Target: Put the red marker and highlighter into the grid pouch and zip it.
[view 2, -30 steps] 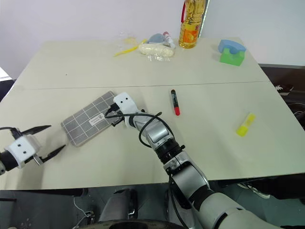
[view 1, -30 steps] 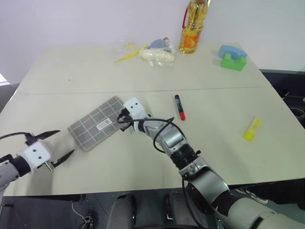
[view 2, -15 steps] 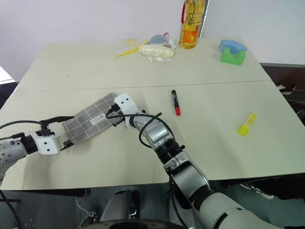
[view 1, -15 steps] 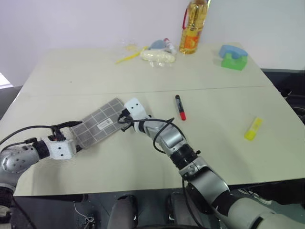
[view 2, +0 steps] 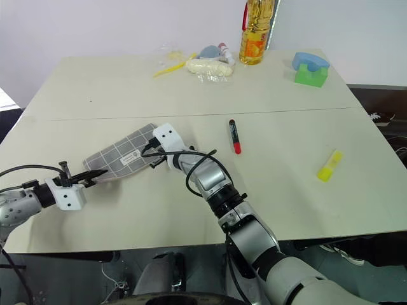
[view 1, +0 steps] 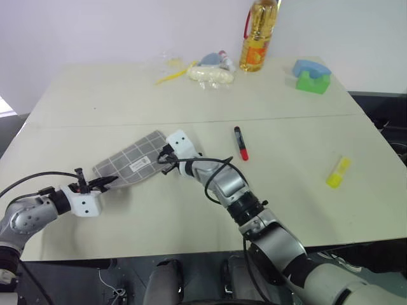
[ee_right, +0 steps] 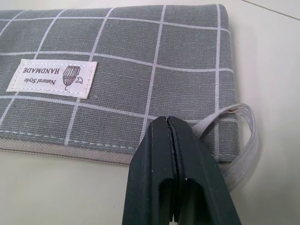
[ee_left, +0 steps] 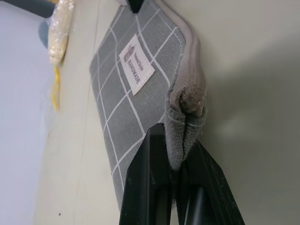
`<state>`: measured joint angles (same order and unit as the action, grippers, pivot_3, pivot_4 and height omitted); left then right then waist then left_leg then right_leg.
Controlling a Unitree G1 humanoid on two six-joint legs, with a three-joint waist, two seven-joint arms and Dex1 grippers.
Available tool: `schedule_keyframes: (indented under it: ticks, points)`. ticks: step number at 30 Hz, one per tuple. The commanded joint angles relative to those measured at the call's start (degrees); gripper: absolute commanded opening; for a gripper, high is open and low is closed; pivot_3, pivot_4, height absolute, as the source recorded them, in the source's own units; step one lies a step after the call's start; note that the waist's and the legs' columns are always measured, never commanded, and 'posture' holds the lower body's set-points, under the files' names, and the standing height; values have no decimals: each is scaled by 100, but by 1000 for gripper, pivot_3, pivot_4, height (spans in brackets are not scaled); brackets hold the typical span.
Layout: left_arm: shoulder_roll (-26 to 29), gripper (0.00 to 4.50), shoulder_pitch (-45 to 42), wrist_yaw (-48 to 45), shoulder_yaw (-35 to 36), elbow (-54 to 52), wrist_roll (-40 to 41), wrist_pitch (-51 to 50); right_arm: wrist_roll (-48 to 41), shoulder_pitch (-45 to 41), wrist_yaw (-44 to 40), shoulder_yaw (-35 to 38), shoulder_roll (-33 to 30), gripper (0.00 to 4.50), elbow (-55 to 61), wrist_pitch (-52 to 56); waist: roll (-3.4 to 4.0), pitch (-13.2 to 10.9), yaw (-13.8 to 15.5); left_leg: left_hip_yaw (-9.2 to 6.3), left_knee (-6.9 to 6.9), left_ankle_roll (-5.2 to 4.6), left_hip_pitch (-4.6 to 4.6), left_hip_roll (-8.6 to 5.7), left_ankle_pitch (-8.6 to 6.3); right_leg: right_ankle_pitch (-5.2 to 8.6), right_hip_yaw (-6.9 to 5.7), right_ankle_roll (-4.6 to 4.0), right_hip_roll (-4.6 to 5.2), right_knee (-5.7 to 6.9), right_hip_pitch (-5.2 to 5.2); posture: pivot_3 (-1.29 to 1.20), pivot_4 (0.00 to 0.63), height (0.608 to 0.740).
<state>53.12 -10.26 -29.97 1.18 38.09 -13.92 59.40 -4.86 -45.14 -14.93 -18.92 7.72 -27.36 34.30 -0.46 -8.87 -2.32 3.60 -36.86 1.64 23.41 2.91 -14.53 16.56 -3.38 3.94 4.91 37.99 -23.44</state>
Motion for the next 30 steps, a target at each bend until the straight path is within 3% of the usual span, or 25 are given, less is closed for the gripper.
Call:
schedule_keyframes:
  ticks: [1, 3, 6, 13, 18, 25, 30]
  points:
    - [-342, 68, 314, -538, 44, -918, 1511, -1128, 28, 208, -14, 174, -15, 0, 580, -237, -2, -2, -3, 2, 0, 0, 1, 0, 0, 0, 1, 0, 2, -1, -1, 0, 150, 740]
    - [-450, 68, 567, -719, 58, -1610, 1921, -1733, 14, 389, -183, 271, -341, 0, 1210, -229, -8, -7, -6, 0, -1, 0, 9, 2, 0, 1, 1, 3, 3, -2, -4, 0, 150, 740]
    - [-655, 0, 878, -759, 116, -2598, 2268, -2615, 64, 632, -289, 451, -940, 783, 2163, 100, -16, -20, -1, -2, -3, 0, 19, -1, 0, 1, 2, 4, 5, -6, -9, 0, 150, 740]
    - [-1267, 0, 965, -467, -29, -3721, 1964, -3598, -308, 1225, -760, 1000, -2093, 4399, 3804, 1107, -21, -24, -15, -3, -3, 0, 15, 7, 0, 4, 2, 9, -26, -10, -7, 0, 150, 740]
    - [-1659, 0, 797, -412, -188, -3786, 1699, -3838, -540, 1547, -910, 1248, -2415, 4466, 4527, 1452, -17, -29, -7, -7, -2, 0, 9, 12, 0, 4, 2, 8, -51, -5, -8, 0, 150, 740]
    - [-1851, 0, 677, -489, -284, -3639, 1521, -3709, -13, 1685, -1090, 541, -3058, 4466, 4635, 897, -20, -34, 14, -4, -4, 0, 10, 8, 0, 5, 3, 9, -48, -8, -7, 0, 150, 740]
    - [-1900, 0, 660, -514, -283, -3569, 1484, -3616, 35, 1586, -883, 650, -2871, 4466, 4327, 1009, -22, -35, 25, -3, -4, 0, 10, 7, 0, 5, 3, 9, -48, -8, -7, 0, 150, 740]
